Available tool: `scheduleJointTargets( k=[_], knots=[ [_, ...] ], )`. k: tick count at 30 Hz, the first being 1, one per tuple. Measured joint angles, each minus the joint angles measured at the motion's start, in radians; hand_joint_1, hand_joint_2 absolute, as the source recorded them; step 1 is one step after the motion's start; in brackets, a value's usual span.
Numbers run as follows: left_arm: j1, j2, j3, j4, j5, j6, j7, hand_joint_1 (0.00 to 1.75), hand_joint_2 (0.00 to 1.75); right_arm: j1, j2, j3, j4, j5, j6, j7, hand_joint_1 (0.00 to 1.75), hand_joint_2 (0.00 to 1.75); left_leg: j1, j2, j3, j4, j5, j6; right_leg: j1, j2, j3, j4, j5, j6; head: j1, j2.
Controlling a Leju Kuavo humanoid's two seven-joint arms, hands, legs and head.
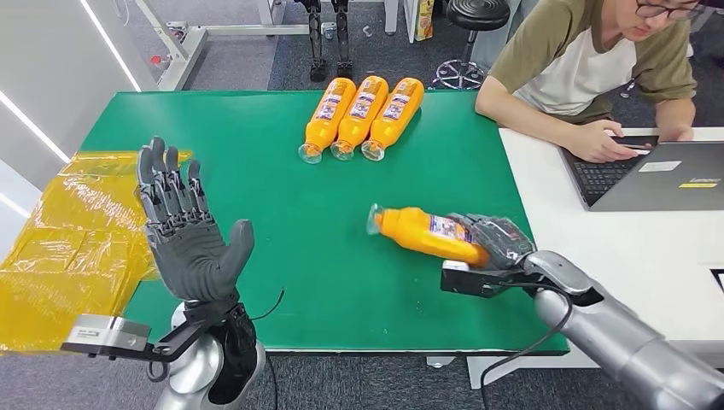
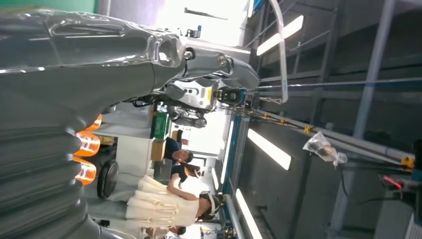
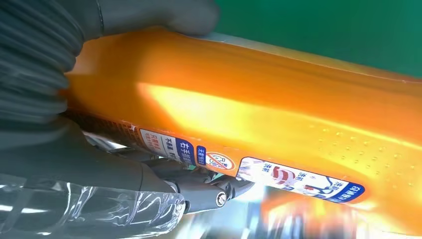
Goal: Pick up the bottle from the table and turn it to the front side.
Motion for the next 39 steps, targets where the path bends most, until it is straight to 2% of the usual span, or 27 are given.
scheduleJointTargets(
  k=[6, 9, 13, 20, 28, 39],
  knots=[
    [-0.013, -0.003, -0.002, 0.034, -0.003, -0.038, 0.06, 0.0, 1.75, 0.141, 0.205, -0.213, -0.02, -0.084, -0.338, -0.113, 1.75, 1.75, 0.001, -0.002, 0.0, -0.001, 0.0, -0.001, 0.001, -0.002, -0.001, 0.0, -0.001, -0.001, 0.0, 0.0],
    [-0.031, -0.008, -0.006, 0.073, 0.013, -0.07, 0.082, 0.0, 1.75, 0.2, 0.277, -0.277, -0.05, -0.144, -0.421, -0.166, 1.75, 1.75, 0.001, -0.002, 0.0, -0.001, 0.0, -0.001, 0.001, -0.002, -0.001, 0.0, -0.001, -0.001, 0.0, 0.0],
    [-0.063, -0.009, -0.025, 0.138, 0.026, -0.11, 0.117, 0.0, 1.75, 0.255, 0.33, -0.312, -0.1, -0.189, -0.477, -0.225, 1.75, 1.75, 0.001, -0.002, 0.0, -0.001, 0.0, -0.001, 0.0, -0.002, -0.001, 0.0, -0.001, -0.001, 0.0, 0.0],
    [-0.126, -0.01, -0.076, 0.26, 0.013, -0.187, 0.145, 0.0, 1.75, 0.3, 0.367, -0.312, -0.157, -0.175, -0.483, -0.242, 1.75, 1.75, 0.0, -0.002, -0.001, 0.0, 0.0, 0.0, 0.0, -0.002, -0.001, 0.0, -0.001, -0.001, 0.0, 0.0],
    [-0.198, -0.034, -0.11, 0.361, 0.019, -0.27, 0.17, 0.0, 1.75, 0.293, 0.391, -0.29, -0.159, -0.174, -0.413, -0.25, 1.75, 1.75, 0.0, -0.001, -0.001, 0.0, 0.0, -0.001, 0.0, -0.001, -0.001, 0.0, -0.001, -0.001, 0.0, 0.0],
    [-0.217, -0.056, -0.111, 0.43, 0.032, -0.347, 0.147, 0.0, 1.75, 0.326, 0.408, -0.259, -0.171, -0.043, -0.318, -0.199, 1.75, 1.75, 0.0, -0.001, -0.001, 0.0, 0.0, -0.001, 0.0, -0.001, -0.001, 0.0, -0.001, -0.001, 0.0, 0.0]
  ],
)
